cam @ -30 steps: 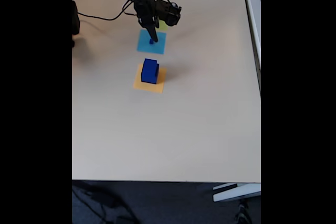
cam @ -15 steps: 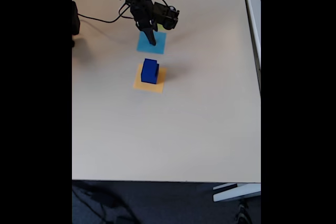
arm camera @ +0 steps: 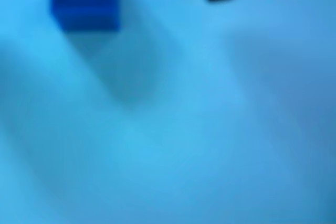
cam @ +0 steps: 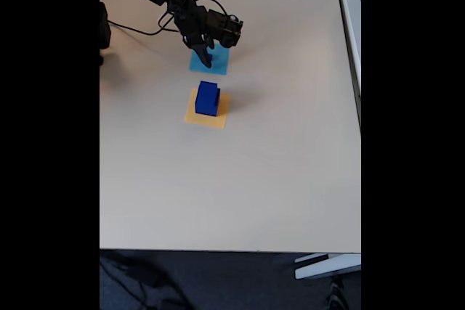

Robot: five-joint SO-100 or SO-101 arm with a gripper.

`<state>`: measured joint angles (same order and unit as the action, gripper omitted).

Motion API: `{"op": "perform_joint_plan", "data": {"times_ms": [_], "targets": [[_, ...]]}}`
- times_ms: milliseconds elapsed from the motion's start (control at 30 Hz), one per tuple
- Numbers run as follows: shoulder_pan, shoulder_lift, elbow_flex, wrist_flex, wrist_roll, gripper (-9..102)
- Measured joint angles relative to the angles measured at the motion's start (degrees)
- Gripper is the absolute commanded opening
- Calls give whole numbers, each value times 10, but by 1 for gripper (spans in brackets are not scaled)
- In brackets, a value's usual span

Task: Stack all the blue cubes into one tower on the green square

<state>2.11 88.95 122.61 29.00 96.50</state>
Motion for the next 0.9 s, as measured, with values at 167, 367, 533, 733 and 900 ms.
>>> {"op": "perform_joint_plan", "data": {"times_ms": [167,367,533,733,900], "targets": [[4,2,8,-4,-4,23],[4,2,9,-10,-4,21],[4,2,9,-10,-5,16],[4,2,10,-10,-6,12],[4,2,11,-10,-6,9]]}}
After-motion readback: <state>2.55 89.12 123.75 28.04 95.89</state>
